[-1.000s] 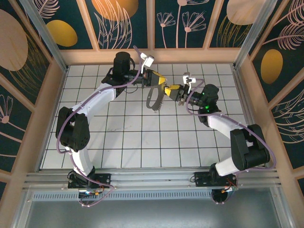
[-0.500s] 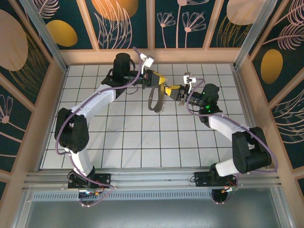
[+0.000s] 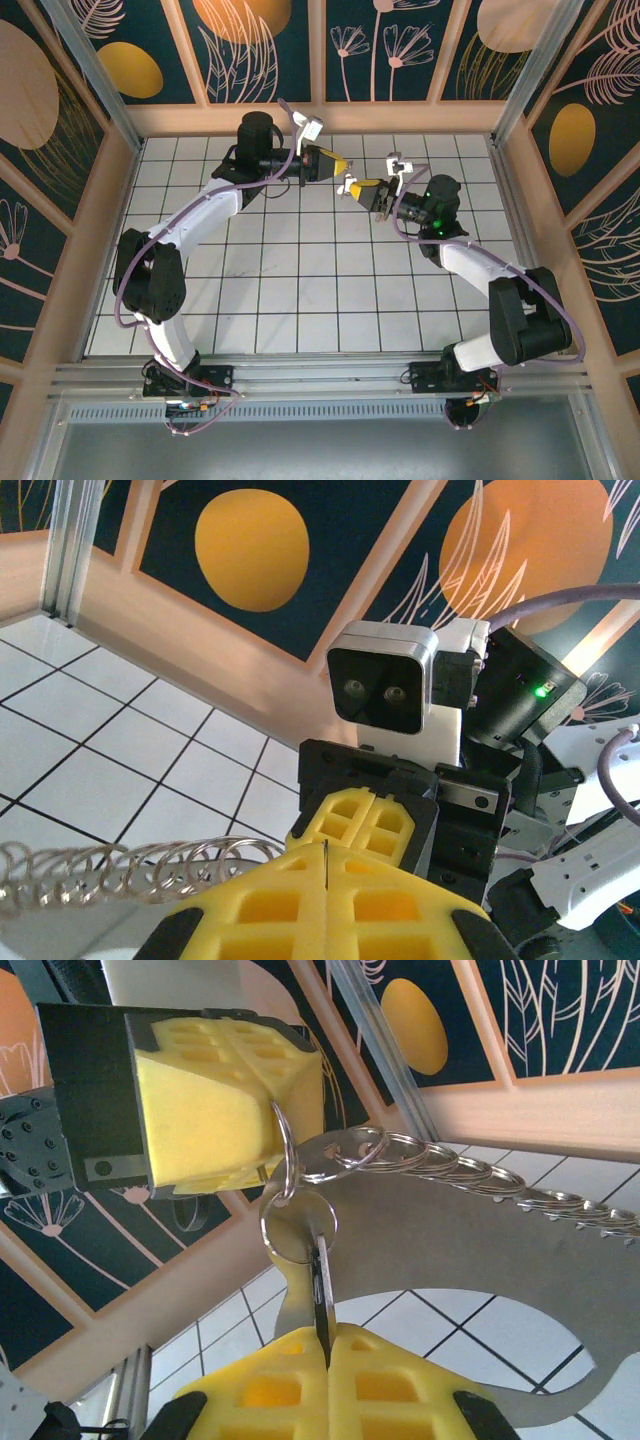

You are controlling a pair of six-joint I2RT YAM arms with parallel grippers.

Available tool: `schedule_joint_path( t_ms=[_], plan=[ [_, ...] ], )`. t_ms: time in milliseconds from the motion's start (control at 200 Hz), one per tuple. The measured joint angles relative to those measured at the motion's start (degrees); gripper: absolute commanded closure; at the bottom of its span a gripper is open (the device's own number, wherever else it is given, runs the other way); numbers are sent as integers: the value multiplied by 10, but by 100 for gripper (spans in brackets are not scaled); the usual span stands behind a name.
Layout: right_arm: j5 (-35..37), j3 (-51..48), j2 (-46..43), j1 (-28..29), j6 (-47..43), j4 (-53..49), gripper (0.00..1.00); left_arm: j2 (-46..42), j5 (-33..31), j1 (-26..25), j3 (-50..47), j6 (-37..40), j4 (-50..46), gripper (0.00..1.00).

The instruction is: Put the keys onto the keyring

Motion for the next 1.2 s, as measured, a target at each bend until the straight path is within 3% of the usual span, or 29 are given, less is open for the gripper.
schedule_joint_path(
  t_ms=[165,230,756,1001,1201],
  plan=[
    [-5,1,12,0,10,14,100,0,0,0,-4,1,0,100],
    [-9,1,16,0,15,22,90,0,0,0,-4,2,0,100],
    [-16,14,57,19,68,98,84,0,2,0,-10,2,9,100],
    [-16,20,60,21,73,104,97,0,2,0,-10,2,14,100],
    [-15,20,58,21,64,89,100,-4,-4,0,-19,2,18,100]
  ],
)
